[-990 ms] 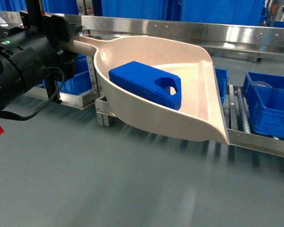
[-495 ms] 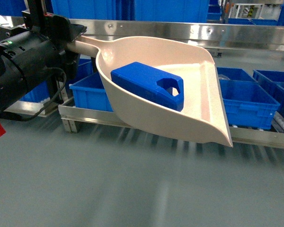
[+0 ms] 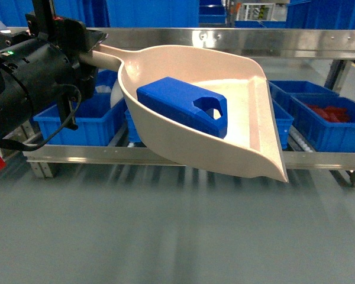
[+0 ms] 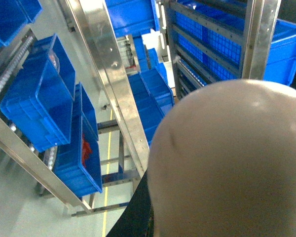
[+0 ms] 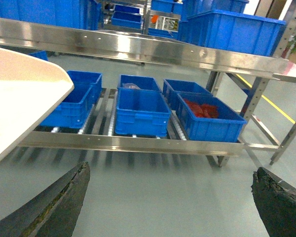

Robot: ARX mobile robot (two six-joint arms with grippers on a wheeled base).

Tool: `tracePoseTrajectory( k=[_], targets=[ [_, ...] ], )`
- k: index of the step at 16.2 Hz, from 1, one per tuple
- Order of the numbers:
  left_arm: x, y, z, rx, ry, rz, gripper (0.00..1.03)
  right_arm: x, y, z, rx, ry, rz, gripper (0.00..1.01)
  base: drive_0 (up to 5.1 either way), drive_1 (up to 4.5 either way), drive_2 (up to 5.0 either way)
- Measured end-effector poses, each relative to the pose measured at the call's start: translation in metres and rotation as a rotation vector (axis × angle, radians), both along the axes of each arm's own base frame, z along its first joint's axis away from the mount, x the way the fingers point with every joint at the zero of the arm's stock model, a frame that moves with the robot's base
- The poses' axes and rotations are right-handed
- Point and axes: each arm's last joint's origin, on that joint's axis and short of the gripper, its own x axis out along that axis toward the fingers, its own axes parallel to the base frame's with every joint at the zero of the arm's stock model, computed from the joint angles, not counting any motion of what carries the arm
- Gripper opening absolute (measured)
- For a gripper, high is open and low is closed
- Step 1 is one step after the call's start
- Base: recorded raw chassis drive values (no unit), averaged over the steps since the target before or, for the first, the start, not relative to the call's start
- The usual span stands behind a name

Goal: Place part in tray to right shelf

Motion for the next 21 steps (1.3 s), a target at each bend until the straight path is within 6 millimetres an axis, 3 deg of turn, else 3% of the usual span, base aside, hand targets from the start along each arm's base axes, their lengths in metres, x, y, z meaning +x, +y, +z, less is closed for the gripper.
tracePoseTrajectory(
  k=[7,21],
  targets=[
    [0.0003,0.0011,0.0000,-0.001,0.000,0.007,0.14,0.0000,-0.0001,-0.0001,0.000,0.000,-0.003,0.98,-1.9,-1.89,-1.9],
    [0.0000,0.0000,0.0001,-0.001,0.000,0.001,0.14,0.0000,-0.0001,-0.0002,-0.001,0.001,-0.003,0.98,0.0,0.00,0.0]
  ],
)
